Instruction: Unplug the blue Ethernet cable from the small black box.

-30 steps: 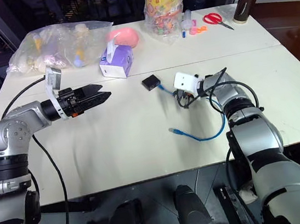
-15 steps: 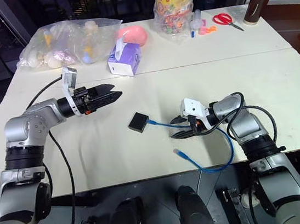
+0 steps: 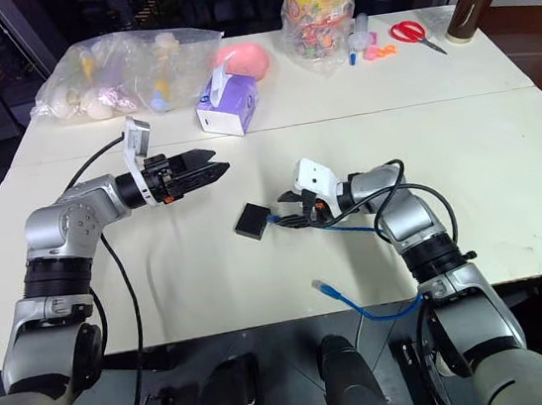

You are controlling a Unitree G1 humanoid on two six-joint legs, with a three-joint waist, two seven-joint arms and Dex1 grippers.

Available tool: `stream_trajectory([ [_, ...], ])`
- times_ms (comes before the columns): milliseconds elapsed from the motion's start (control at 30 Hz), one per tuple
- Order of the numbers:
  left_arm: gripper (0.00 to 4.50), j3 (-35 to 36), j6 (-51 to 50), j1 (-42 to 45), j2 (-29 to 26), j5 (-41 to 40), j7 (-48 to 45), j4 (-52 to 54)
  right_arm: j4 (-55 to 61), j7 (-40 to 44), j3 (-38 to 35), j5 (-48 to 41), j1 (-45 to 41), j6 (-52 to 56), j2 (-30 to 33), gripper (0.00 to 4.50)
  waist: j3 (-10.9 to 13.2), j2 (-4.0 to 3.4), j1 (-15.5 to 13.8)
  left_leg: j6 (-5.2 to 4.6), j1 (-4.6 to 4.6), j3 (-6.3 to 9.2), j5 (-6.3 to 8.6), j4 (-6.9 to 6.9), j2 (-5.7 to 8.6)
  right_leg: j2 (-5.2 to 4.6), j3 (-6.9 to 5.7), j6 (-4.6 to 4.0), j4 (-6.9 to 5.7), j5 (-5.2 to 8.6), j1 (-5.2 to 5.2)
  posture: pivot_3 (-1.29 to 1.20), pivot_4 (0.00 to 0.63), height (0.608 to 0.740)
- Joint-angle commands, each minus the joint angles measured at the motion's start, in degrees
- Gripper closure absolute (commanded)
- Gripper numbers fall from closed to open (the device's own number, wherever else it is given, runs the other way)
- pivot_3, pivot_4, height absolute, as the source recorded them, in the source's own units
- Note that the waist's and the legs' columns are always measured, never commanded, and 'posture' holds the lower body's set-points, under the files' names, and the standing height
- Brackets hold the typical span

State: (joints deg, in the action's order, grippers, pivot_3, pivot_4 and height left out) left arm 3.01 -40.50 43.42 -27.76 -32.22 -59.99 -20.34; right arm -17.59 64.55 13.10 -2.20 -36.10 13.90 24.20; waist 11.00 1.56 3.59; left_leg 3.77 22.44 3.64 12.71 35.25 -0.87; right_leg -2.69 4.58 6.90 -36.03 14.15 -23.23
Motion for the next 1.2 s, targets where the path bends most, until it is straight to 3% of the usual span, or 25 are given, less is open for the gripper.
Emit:
stream_trajectory([
  [33, 0.00, 1.1, 0.9, 0.0, 0.0, -0.1, 0.0, 1.3, -0.2, -1.1, 0.2, -0.1, -0.2, -0.5, -0.2, 2.10, 0.0, 0.00, 0.0, 0.00, 0.00, 0.00, 0.00, 0.00, 0.00, 0.00, 0.00, 0.00, 0.00, 0.00, 0.00, 0.00, 0.150, 0.739],
  [167, 0.00, 1.0, 1.3, -0.2, 0.3, 0.1, 0.4, 1.1, -1.5, -2.2, 1.0, 0.3, 0.4, -0.3, -0.7, 2.10, 0.0, 0.00, 0.0, 0.00, -0.01, 0.00, 0.00, 0.00, 0.00, 0.01, 0.00, 0.00, -0.02, 0.00, 0.00, 0.00, 0.150, 0.739],
  [267, 0.00, 1.1, 1.5, -0.1, 0.6, 0.3, 0.5, 0.8, -1.5, -2.6, 2.1, 1.0, 1.4, -0.4, -0.6, 2.97, 0.0, 0.00, 0.0, 0.00, -0.01, 0.00, 0.00, 0.00, 0.00, 0.01, 0.00, 0.00, -0.02, 0.00, 0.00, 0.00, 0.150, 0.739],
  [367, 0.00, 1.1, 2.1, 0.1, 0.9, 0.6, 0.5, 0.1, -1.4, -4.0, 3.0, 2.2, 2.4, -1.1, -0.4, 4.35, 0.0, 0.00, 0.0, 0.00, -0.03, 0.00, 0.00, 0.00, 0.00, 0.01, 0.00, 0.00, -0.02, 0.00, 0.01, 0.00, 0.150, 0.739],
  [400, 0.00, 1.1, 2.3, 0.2, 1.0, 0.7, 0.4, -0.2, -0.7, -4.5, 3.3, 2.7, 2.8, -1.5, -0.3, 4.44, 0.0, 0.02, 0.1, 0.00, -0.04, 0.00, 0.00, 0.00, 0.00, 0.01, 0.00, 0.00, -0.03, 0.00, 0.02, 0.00, 0.150, 0.739],
  [600, 0.00, 0.8, 5.1, 2.9, 1.4, 2.3, -0.9, -6.1, 5.3, -10.8, 2.8, 8.0, 3.3, -10.3, 3.2, 4.44, 0.0, 0.01, 0.2, 0.00, -0.06, 0.00, 0.00, 0.04, 0.00, 0.02, 0.00, 0.00, -0.04, 0.00, 0.05, 0.00, 0.150, 0.739],
  [700, 0.00, 0.2, 4.5, 6.1, 0.6, 2.1, -6.8, -11.9, 10.0, -17.2, 1.6, 14.7, 1.9, -21.1, 8.3, 4.44, 0.0, 0.00, -0.5, 0.00, 0.03, 0.00, 0.00, 0.07, 0.02, 0.01, 0.00, 0.00, -0.02, 0.00, -0.02, 0.00, 0.150, 0.739],
  [867, 0.00, -0.8, 4.1, 14.5, 1.0, 2.7, -19.6, -24.5, 10.6, -25.6, -2.4, 17.8, -2.0, -31.4, 12.0, 4.44, 0.0, 0.02, -0.6, 0.00, 0.06, -0.02, 0.00, -0.01, 0.04, 0.03, 0.00, 0.00, 0.06, 0.01, -0.06, 0.00, 0.150, 0.739],
  [1000, 0.00, -2.5, 11.2, 20.6, 4.4, 7.8, -21.4, -35.3, 9.5, -28.8, -3.3, 19.0, -3.8, -34.5, 12.8, 4.44, 0.0, 0.02, -1.0, -0.01, 0.05, -0.01, 0.00, -0.05, 0.04, 0.04, -0.01, 0.00, 0.07, 0.01, -0.06, 0.00, 0.150, 0.739],
  [1200, 0.00, 0.5, 17.1, 27.6, 9.0, 10.2, -20.2, -46.4, 10.5, -30.2, -3.1, 19.5, -4.8, -34.7, 12.4, 4.44, 0.0, 0.05, -1.0, -0.01, 0.14, -0.01, 0.00, -0.04, 0.05, 0.02, -0.01, 0.01, 0.16, 0.01, -0.07, 0.00, 0.150, 0.739],
])
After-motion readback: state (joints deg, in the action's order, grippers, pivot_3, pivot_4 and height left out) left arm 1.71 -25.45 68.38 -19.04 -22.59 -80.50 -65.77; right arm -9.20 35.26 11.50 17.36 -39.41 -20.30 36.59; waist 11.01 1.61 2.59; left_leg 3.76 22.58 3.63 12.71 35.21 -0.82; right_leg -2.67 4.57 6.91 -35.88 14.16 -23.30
